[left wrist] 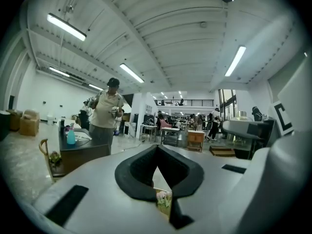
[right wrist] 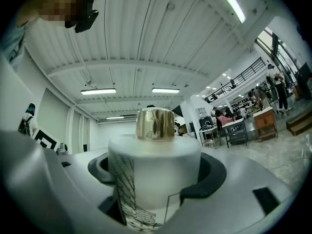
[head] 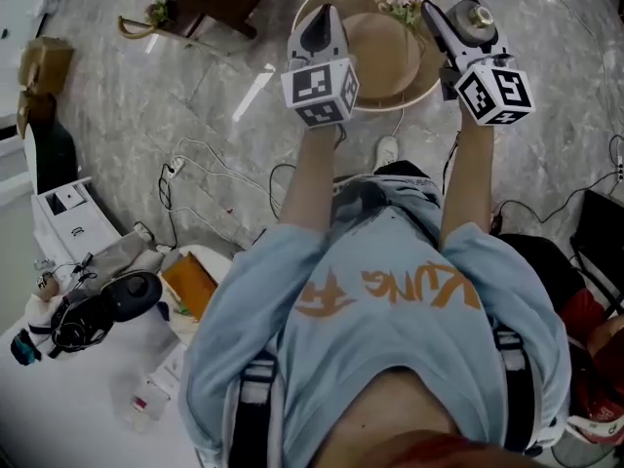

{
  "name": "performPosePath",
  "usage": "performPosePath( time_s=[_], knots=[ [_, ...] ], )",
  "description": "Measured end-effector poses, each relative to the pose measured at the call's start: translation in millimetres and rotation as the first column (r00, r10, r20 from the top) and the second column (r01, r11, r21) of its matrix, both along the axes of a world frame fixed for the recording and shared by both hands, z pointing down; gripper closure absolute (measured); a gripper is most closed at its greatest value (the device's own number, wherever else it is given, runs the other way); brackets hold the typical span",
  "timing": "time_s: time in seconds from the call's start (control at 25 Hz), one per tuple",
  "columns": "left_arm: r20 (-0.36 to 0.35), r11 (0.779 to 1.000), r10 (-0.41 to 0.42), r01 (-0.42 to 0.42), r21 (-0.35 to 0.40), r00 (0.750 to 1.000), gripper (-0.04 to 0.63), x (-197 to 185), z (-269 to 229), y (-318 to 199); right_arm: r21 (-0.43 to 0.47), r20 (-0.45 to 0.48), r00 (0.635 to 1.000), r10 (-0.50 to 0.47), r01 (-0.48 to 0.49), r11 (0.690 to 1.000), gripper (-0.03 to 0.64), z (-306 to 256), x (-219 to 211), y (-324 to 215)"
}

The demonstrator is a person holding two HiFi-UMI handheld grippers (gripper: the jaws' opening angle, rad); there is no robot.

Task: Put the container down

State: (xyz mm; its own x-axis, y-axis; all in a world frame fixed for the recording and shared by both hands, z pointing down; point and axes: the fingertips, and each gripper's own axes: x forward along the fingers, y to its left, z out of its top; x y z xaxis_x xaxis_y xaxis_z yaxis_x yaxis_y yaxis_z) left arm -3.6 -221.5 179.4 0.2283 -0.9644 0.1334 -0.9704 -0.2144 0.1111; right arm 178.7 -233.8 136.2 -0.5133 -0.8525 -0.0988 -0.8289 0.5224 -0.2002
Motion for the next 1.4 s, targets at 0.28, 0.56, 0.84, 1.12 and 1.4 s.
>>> performPosePath(
  time_s=[0.28,0.56,0.84,1.12,1.4],
  knots=[
    [0.091,0.999,0.039,-0.042,0.034,0.995,0.571,31.3,-3.8,58.8,0.038,0.014,1.000,0.013,-0.014,0.999,0.258,2.2,27.6,63.4],
    [0.109,0.998,0.049,-0.052,0.020,0.993,0.571,41.8,0.4,90.3,0.059,-0.081,0.996,-0.020,0.025,0.998,0.258,4.7,22.3,107.7],
    [0.102,0.995,0.079,-0.072,-0.067,0.992,0.571,23.5,62.6,98.1,-0.021,-0.143,0.986,-0.085,0.083,0.996,0.258,63.7,-8.8,125.0],
    [0.109,0.979,0.138,-0.119,-0.166,0.984,0.571,17.9,130.9,70.9,-0.136,-0.098,0.983,-0.156,0.142,0.980,0.258,137.7,-28.2,111.0],
    [0.051,0.952,0.193,-0.174,-0.253,0.980,0.571,18.0,197.4,63.9,-0.291,-0.156,0.971,-0.181,0.130,0.948,0.258,209.0,-32.9,124.0]
  ],
)
